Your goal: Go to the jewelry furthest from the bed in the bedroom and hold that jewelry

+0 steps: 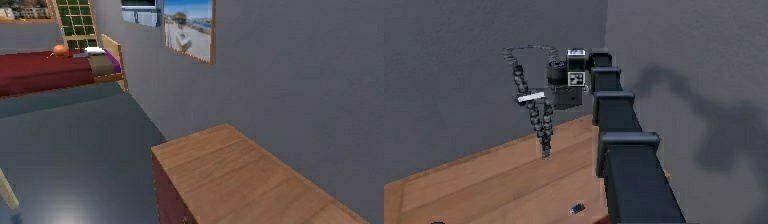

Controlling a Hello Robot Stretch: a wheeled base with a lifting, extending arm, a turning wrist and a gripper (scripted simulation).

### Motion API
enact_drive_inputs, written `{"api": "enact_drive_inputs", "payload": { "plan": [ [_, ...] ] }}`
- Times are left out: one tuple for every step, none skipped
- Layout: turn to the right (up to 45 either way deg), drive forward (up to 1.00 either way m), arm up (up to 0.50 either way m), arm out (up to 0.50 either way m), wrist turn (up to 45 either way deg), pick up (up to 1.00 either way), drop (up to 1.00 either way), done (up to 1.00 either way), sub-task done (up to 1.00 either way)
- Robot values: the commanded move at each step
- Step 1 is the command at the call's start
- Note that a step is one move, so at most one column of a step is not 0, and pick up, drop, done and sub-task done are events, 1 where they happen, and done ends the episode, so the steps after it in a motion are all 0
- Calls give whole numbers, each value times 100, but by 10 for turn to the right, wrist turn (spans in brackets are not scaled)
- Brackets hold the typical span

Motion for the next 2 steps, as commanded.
{"api": "enact_drive_inputs", "payload": {
  "plan": [
    [0,0,0,0,0,100,0,0,0],
    [0,0,0,0,0,0,0,100,0]
  ]
}}
